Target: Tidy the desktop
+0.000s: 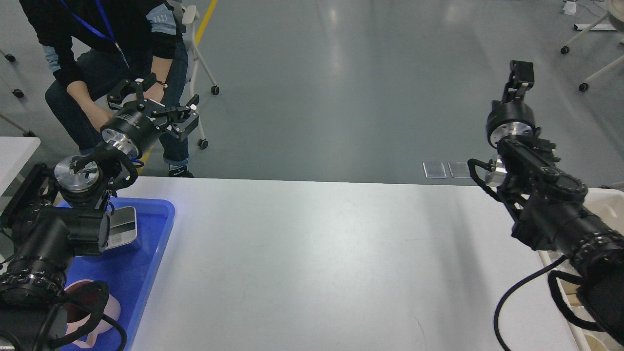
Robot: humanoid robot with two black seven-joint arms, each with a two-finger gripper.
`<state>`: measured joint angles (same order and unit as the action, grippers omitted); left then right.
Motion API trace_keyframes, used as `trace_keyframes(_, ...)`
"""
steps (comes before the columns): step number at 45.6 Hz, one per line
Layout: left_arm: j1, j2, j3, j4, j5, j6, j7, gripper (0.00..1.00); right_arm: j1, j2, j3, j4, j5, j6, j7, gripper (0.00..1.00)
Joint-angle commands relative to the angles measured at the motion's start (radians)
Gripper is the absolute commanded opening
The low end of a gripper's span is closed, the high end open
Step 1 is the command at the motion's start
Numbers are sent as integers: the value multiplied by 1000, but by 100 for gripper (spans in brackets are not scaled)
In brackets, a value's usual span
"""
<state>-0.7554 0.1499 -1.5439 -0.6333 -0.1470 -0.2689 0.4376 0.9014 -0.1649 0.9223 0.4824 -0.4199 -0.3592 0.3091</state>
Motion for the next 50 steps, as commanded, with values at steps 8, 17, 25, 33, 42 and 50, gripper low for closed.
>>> trace_keyframes(8,2,-101,-64,37,0,-15,0,97,-44,117,142,10,12,336,1,100)
trace_keyframes(17,10,-180,-107,41,0,-18,0,97,-102,173,220,7,95,494,1,100)
trace_keyframes(25,11,-208,-133,41,0,-19,0,97,-125,215,234,10,113,499,1,100)
trace_keyframes(33,19,-208,-133,40,0,-18,0,97,-127,219,280,12,113,506,1,100)
trace_keyframes(42,22,-208,-134,40,0,-19,0,97,-127,219,326,12,113,546,1,100)
trace_keyframes(50,27,-205,-154,38,0,-19,0,97,-128,220,334,13,113,586,1,100)
